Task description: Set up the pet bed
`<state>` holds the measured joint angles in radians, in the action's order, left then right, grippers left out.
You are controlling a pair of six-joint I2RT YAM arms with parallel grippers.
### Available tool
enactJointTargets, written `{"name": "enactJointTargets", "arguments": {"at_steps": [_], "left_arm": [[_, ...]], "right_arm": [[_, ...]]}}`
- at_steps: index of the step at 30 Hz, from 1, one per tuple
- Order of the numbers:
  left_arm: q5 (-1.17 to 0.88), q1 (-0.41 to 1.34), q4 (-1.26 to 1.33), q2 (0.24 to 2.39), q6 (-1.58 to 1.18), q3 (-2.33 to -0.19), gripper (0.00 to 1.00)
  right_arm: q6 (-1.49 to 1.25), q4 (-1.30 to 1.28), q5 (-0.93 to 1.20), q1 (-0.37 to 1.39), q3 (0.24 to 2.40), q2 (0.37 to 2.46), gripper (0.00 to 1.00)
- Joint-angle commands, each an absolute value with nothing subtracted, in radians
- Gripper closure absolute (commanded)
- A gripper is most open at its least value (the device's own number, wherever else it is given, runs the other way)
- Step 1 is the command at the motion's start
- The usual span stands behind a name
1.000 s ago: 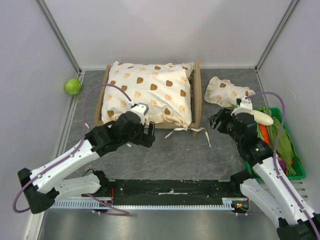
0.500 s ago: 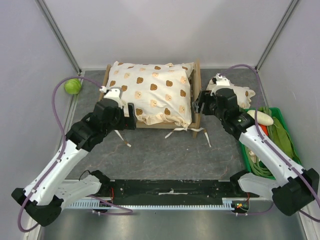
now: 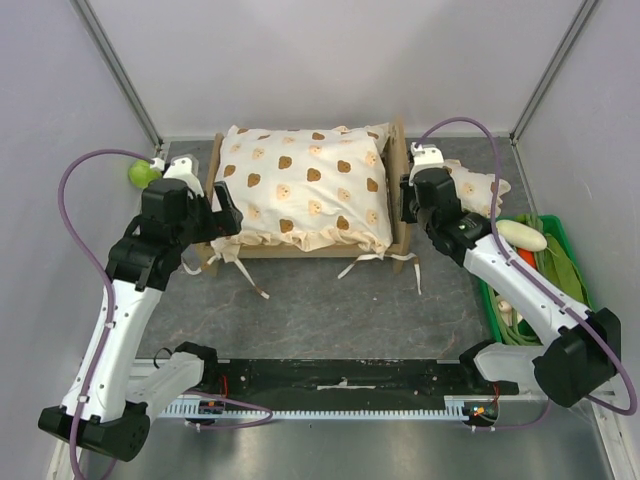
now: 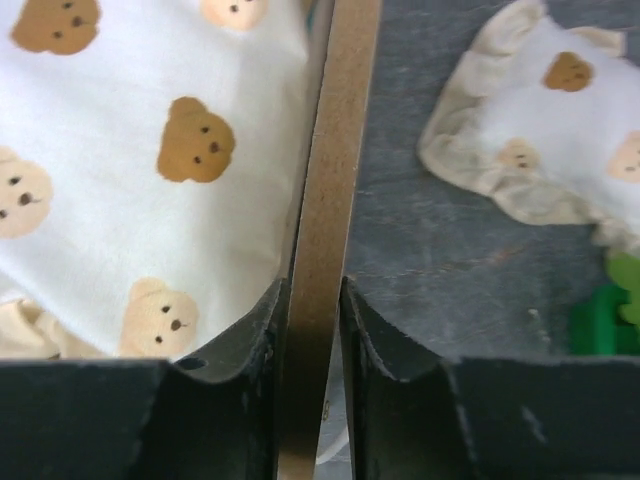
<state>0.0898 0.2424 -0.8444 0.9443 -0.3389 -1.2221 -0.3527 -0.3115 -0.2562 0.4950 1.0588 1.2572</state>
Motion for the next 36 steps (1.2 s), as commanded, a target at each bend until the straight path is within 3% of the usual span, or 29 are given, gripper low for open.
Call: {"name": "enactJointTargets", "arguments": {"at_steps": [1,4,5,9,12,19,30,32,36], "left_arm": [[0.054,0.232,-0.862,0.920,-0.298,-1.218,0.00],[0.055,0.230,-0.876,0.916,-0.288,-1.224,0.01],[0.057,0.229,-0.879,0.908,-0.285,-1.229,0.01],[0.063,0.227,-0.888,0.890,-0.267,-1.235,0.01],[0.058,0.227,-0.888,0.876,-0.262,-1.233,0.01],[0.061,0.229,-0.917,0.839,-0.242,-1.232,0.01],[0.066,0.227,-0.933,0.804,-0.212,-1.235,0.00],[0.069,0.227,-0.934,0.796,-0.207,-1.232,0.00],[0.071,0.229,-0.939,0.795,-0.206,-1.230,0.00]], "right_arm": [[-0.128,-0.279,-0.318,0.465,1.109,1.243,0.76],[-0.021,-0.270,-0.270,0.416,1.115,1.238,0.98],[0.027,-0.264,-0.186,0.404,1.111,1.232,1.00],[0.224,-0.256,-0.060,0.381,1.114,1.232,1.00],[0.412,-0.209,0.192,0.336,1.100,1.244,0.99],[0.627,-0.216,0.421,0.194,1.167,1.324,1.00],[0.940,-0.279,0.706,0.127,1.347,1.526,1.00],[0.843,-0.186,0.680,0.130,1.382,1.581,0.91],[0.655,-0.125,0.540,0.132,1.446,1.628,0.43]]}}
